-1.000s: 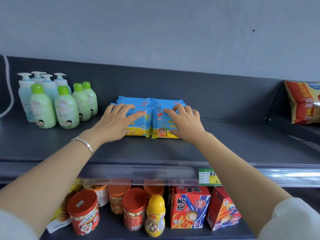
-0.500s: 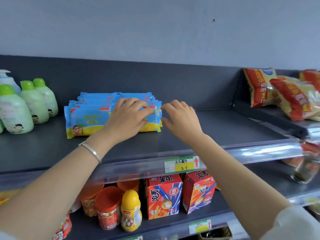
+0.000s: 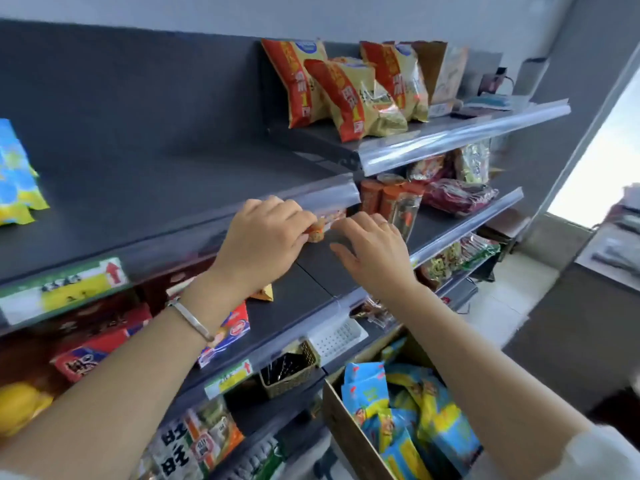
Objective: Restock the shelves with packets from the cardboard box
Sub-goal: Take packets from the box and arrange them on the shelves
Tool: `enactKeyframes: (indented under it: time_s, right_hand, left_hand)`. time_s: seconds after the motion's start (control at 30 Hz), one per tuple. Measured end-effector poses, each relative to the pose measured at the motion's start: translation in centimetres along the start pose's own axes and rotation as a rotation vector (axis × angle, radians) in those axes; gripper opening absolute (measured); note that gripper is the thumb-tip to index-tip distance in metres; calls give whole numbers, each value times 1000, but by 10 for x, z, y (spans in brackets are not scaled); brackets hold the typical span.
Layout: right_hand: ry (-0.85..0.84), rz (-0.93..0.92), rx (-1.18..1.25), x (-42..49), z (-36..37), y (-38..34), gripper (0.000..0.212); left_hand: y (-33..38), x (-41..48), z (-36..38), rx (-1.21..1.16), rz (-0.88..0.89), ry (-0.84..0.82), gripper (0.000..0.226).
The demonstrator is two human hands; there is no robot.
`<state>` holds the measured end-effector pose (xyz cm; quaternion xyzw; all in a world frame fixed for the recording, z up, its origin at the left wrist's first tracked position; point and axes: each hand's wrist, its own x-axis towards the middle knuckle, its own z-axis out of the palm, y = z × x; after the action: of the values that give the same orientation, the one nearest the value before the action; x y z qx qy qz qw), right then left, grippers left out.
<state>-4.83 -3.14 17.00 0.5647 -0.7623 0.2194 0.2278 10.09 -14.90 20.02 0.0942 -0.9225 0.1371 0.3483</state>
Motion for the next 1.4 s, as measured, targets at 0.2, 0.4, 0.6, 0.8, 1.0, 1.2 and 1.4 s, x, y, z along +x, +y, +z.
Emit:
enactKeyframes:
  time_s: [0.2,0.4,0.6,0.8,1.0,1.2,1.4]
  right_hand:
    - [-181,106,-36,-91,23,95,25]
    - [-538,268,15,-160,57,148,33]
    - [-906,356,44,-217,89,193,39]
    - [-1177,325,-27,-256,107,216,56]
    - [-1275,271,-224,-270,118,214,60]
    - [-1219,231,-294,-279,126,209,58]
    - [-1206,157,-303,-283,124,216,32]
  left_hand:
    - [105,13,95,-142,91,-217,29]
    - [180,-9,167,-201,71,-545,30]
    - [212,-53,227,-233,-36,-980,30]
    - [225,-89,268,-152,-90,-1145,40]
    - [232,-105,286,-51,-137,-1163,48]
    - [233,-112,296,0,-187,-1145,45]
    - [238,-112,299,-30,-211,-1148,46]
